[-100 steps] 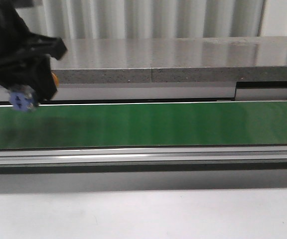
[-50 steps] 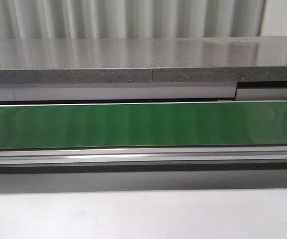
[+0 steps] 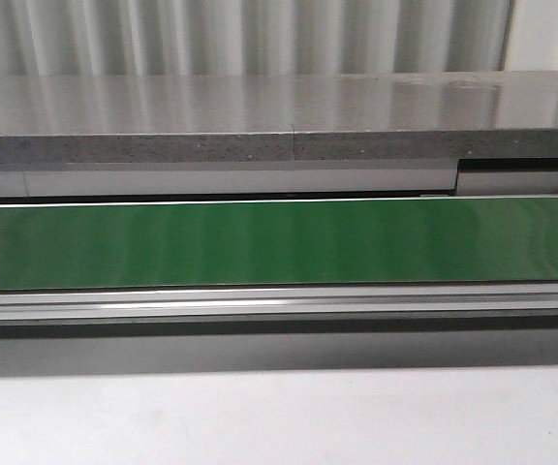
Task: Move button from right to left
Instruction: 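Lift the button with the left gripper and carry it over the blue tray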
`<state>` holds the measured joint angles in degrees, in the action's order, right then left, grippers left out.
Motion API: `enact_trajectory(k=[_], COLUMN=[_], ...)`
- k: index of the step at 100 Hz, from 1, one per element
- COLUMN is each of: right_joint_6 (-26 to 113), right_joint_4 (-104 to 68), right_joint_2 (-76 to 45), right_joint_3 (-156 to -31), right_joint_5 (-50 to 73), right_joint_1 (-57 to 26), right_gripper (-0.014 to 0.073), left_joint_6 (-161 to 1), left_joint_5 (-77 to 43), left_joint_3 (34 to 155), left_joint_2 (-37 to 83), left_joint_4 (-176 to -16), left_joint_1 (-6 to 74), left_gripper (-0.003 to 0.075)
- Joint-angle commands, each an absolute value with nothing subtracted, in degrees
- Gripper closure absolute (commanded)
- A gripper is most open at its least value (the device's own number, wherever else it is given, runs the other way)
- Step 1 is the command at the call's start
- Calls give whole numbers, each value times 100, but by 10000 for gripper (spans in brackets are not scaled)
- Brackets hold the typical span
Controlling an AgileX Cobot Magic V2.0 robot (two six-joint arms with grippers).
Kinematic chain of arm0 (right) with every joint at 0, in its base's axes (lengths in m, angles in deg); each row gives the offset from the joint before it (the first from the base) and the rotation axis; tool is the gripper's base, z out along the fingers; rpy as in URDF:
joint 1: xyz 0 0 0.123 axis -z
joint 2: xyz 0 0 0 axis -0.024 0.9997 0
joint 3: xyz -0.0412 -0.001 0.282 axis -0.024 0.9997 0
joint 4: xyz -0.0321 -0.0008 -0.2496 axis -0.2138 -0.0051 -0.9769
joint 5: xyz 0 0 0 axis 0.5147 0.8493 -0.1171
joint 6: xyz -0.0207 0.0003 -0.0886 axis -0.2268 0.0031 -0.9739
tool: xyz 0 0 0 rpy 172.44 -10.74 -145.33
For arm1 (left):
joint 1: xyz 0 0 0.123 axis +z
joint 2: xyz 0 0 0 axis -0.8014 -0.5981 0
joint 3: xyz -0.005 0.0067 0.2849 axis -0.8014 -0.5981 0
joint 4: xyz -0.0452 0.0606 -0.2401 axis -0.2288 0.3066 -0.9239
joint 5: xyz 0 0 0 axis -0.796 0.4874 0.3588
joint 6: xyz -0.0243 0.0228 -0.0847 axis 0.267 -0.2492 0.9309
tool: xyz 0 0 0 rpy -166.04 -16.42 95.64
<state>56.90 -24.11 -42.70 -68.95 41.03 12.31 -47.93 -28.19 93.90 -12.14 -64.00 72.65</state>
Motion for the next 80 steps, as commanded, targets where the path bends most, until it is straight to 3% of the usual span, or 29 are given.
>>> enact_trajectory(k=[1,49,61,69,80], right_joint_6=[5665,5665,5665,5665,5665], right_joint_4=[-2365,-2365,-2365,-2365,-2365], right_joint_2=[-4270,-4270,-4270,-4270,-4270], right_joint_3=[-7055,-7055,-7055,-7055,-7055], right_joint_5=[3740,3740,3740,3740,3740], right_joint_1=[1208,1208,1208,1208,1208], right_gripper=[661,661,661,661,661], left_joint_6=[-4808,-4808,-4808,-4808,-4808], left_joint_5=[-2284,-2167,-2167,-2147,-2147], left_joint_3=[9531,9755,9755,9755,9755], left_joint_2=[-1289,-1976,-1988,-1995,-1995], left_joint_4=[-6437,-6440,-6487,-6555,-6555], left_joint_1=[7279,7350,7443,7494,7504], left_gripper=[740,723,604,450,307])
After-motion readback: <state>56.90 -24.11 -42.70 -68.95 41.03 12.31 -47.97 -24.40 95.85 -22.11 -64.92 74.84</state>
